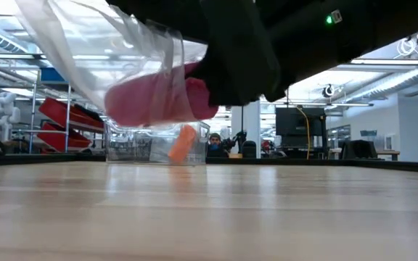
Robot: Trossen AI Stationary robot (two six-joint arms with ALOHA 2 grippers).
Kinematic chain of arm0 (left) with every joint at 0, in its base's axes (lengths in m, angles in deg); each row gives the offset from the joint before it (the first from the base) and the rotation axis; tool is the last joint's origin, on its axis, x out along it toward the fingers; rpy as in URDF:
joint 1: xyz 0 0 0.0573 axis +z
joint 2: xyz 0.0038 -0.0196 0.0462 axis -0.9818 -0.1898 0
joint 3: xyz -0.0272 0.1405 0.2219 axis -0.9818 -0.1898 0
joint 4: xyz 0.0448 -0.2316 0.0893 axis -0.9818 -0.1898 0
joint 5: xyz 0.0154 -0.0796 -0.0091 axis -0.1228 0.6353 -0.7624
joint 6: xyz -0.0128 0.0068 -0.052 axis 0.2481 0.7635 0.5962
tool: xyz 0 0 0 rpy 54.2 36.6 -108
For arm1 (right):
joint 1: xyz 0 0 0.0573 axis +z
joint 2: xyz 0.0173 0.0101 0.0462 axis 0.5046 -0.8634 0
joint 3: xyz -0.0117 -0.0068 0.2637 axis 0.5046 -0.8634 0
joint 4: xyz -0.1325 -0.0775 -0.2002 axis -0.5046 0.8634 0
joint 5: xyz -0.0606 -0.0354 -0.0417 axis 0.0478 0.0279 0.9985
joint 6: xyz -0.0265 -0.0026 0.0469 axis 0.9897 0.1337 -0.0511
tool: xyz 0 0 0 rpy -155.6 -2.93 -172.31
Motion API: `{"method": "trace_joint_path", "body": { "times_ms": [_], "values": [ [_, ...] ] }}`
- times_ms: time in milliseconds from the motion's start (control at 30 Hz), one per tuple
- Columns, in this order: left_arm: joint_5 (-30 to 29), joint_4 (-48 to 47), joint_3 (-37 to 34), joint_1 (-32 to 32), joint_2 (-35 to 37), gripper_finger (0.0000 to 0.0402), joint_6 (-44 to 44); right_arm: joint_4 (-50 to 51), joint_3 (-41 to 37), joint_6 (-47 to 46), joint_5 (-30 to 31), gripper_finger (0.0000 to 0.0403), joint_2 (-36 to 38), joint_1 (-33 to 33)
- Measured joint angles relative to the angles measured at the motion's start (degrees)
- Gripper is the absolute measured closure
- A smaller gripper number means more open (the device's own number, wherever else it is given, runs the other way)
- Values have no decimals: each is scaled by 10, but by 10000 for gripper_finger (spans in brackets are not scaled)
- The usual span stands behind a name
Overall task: Roll bandage
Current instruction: Put the rolled pink bandage into the transparent zip bag
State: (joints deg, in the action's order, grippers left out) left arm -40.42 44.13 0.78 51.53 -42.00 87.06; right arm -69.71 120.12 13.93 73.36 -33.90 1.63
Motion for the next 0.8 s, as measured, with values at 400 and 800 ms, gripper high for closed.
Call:
{"method": "trace_joint_path", "body": {
  "times_ms": [400, 800],
  "values": [
    [45, 22, 0, -7, 4, 395, -14, 51, 3, 69, 11, 200, 30, 48],
    [67, 22, 21, -9, 5, 395, -34, 31, 2, 263, 254, 206, 43, 162]
  ]
}}
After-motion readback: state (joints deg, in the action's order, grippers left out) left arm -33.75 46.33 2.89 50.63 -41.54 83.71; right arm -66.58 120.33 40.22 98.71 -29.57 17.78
